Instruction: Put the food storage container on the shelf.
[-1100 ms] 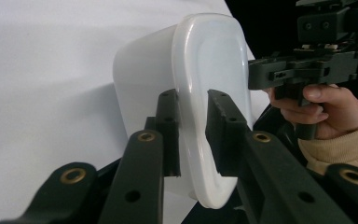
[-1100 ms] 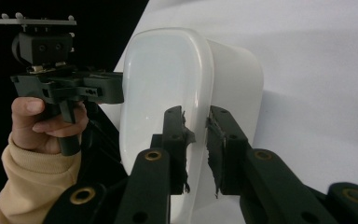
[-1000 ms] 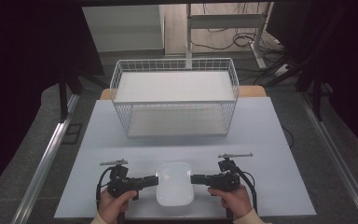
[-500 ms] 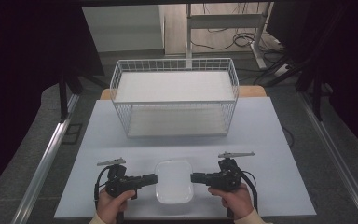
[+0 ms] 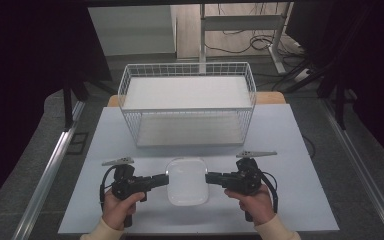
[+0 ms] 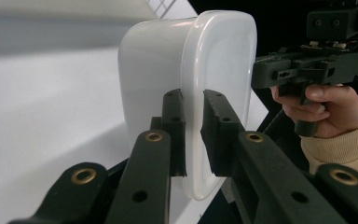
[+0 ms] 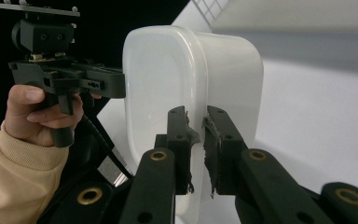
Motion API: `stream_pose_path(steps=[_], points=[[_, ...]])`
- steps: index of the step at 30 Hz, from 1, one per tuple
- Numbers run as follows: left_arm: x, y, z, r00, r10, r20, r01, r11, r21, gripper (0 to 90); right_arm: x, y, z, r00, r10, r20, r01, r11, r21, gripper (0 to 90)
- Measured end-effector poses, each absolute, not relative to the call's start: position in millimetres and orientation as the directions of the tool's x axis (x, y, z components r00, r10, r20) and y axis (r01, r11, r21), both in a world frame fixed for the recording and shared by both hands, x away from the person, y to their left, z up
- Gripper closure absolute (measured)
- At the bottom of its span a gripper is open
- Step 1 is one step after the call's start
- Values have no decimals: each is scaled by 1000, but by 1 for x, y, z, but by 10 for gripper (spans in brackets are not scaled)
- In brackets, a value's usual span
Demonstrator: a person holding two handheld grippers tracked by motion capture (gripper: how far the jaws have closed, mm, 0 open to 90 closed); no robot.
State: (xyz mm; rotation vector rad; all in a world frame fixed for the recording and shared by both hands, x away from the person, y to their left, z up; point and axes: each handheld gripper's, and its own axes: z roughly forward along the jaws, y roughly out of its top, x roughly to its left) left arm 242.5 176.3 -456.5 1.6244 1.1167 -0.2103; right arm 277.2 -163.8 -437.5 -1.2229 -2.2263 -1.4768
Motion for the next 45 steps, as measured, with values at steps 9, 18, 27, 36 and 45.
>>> stream_pose_path(steps=[9,18,27,36,45], points=[[261,179,-424,579,548,-604,702,42,711,797,292,-161,-404,-676,523,519,673,152,723,805],[277,178,-395,609,543,-579,671,36,740,798,305,-162,-376,-698,527,485,634,139,761,804],[297,178,-370,628,543,-557,652,23,758,798,321,-163,-354,-712,529,462,608,137,782,803],[313,178,-346,647,539,-540,636,10,772,799,336,-163,-329,-718,533,449,595,134,793,803],[335,178,-326,658,520,-544,633,9,774,801,352,-163,-307,-712,549,438,591,132,796,800]])
